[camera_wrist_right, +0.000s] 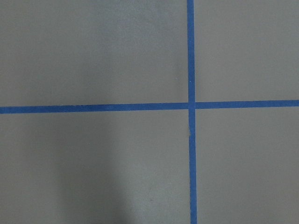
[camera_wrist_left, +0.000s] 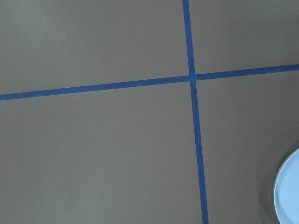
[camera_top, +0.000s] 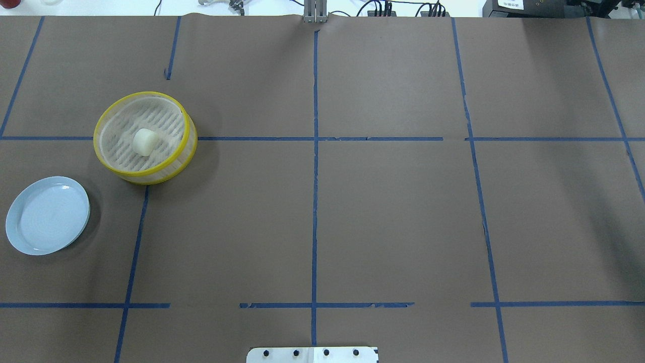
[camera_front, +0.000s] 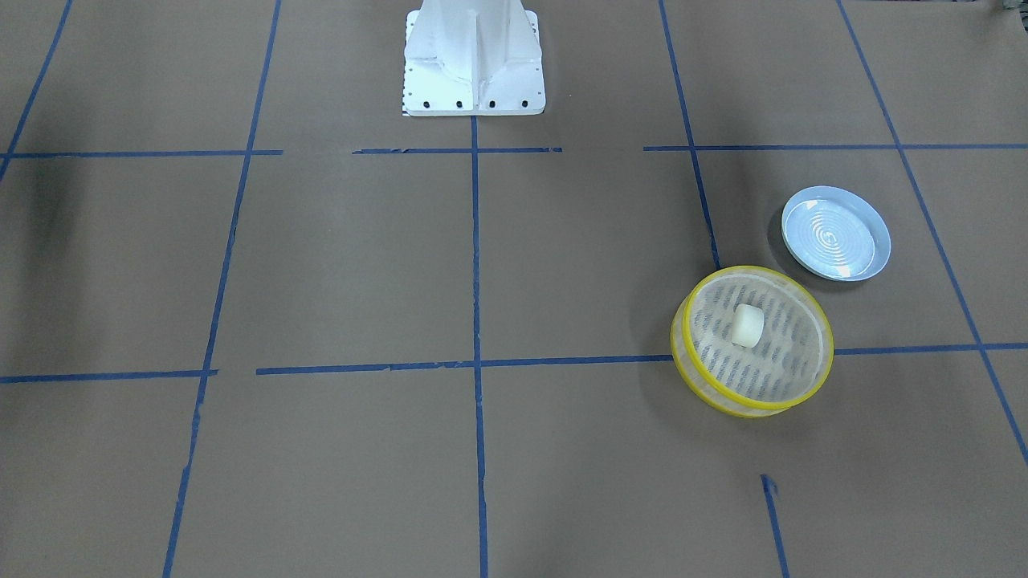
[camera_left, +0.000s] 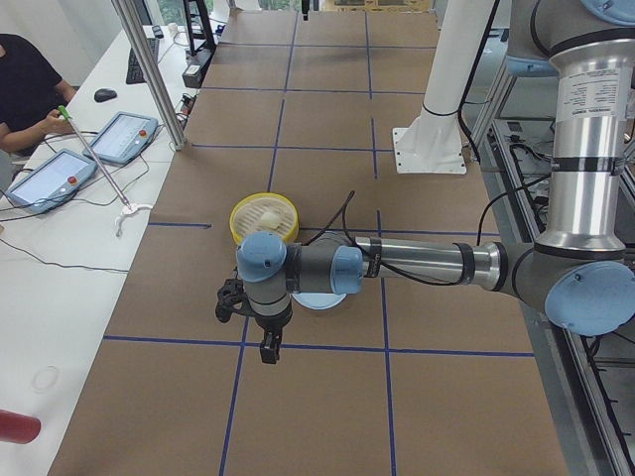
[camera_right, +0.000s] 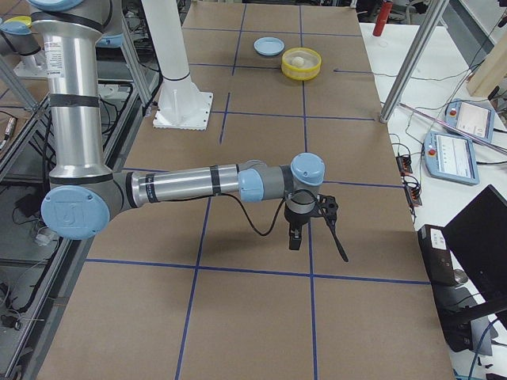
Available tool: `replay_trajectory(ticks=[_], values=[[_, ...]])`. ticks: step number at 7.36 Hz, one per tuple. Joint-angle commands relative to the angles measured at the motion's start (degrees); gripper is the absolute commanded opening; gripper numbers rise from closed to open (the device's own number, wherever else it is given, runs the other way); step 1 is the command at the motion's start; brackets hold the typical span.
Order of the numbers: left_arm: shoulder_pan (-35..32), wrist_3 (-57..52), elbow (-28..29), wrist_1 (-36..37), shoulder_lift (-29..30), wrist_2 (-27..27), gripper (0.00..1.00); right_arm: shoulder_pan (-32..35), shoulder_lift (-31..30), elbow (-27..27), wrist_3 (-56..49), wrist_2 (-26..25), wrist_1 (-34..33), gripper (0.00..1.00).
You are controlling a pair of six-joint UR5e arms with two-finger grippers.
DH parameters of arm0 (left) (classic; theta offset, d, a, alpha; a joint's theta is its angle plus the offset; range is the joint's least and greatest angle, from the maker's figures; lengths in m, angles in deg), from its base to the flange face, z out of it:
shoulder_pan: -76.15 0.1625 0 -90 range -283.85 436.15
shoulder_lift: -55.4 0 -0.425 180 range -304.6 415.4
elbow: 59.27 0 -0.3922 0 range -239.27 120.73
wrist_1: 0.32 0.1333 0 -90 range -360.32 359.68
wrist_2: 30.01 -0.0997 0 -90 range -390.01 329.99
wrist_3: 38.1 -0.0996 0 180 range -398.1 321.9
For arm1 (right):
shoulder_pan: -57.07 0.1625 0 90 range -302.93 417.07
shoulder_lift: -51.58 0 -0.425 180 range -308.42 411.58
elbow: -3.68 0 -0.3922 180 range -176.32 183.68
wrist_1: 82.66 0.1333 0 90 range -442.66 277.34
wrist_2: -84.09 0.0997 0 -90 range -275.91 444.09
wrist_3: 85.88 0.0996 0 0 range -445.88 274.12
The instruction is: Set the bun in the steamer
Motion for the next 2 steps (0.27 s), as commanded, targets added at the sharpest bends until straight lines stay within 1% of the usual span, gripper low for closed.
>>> replay_trajectory(ticks=[1, 2], values=[[-0.2, 0.0, -0.1, 0.0, -0.1, 0.0, 1.00, 0.0, 0.0, 0.0, 0.0, 0.0, 0.0, 1.00], [-0.2, 0.0, -0.1, 0.0, -0.1, 0.1, 1.00, 0.0, 0.0, 0.0, 0.0, 0.0, 0.0, 1.00]])
